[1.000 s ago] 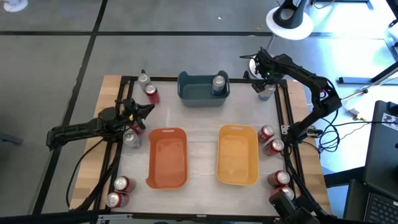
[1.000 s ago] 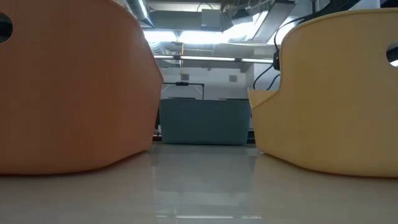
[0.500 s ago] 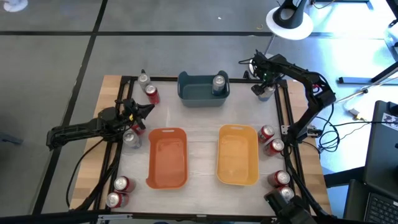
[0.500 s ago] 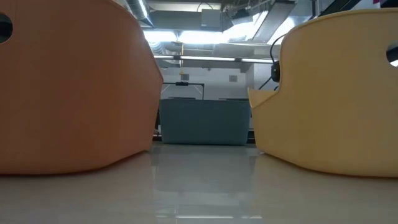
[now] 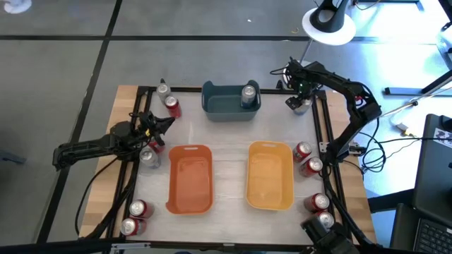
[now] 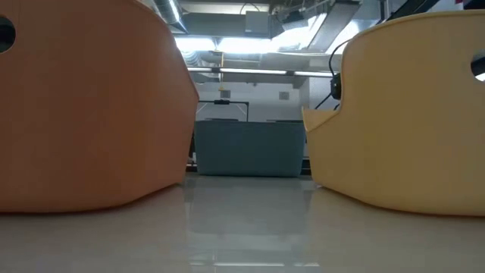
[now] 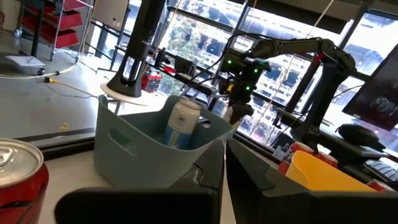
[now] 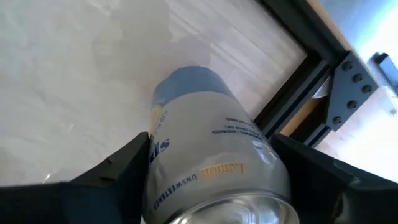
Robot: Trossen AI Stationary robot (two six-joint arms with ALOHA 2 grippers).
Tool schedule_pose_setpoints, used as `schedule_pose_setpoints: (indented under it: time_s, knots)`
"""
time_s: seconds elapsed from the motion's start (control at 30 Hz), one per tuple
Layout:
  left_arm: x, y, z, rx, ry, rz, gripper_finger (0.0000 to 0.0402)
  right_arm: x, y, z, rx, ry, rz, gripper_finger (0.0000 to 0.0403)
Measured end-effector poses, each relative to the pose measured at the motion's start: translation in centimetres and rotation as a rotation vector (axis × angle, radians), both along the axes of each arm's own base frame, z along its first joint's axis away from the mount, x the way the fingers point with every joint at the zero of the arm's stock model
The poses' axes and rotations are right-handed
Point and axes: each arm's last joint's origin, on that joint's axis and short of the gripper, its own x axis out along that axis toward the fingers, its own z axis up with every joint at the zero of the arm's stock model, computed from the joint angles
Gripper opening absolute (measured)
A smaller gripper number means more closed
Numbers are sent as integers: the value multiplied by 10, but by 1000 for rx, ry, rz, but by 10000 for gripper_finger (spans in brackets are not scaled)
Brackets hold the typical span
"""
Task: Sort soda cans
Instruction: Put the top right blue-white soda can into the green bin
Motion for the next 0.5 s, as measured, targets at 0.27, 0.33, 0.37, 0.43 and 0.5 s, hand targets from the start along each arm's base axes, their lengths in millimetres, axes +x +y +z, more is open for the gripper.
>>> schedule_pose_setpoints:
  time_s: [0.27,0.33,0.37,0.43,0.5]
  knots:
    - [0,0,2,-71,-63,-8,11,0,3,38,-8,-73,10,282]
    - [0,0,1,-68,-57,-8,11,4,4,54,-43,-119,24,282]
    - [0,0,1,-58,-51,-7,11,8,5,63,-76,-140,35,282]
    - [0,0,1,-41,-42,-5,11,13,7,77,-122,-170,60,282]
    - [0,0,1,-37,-39,-2,11,22,12,92,-149,-206,96,282]
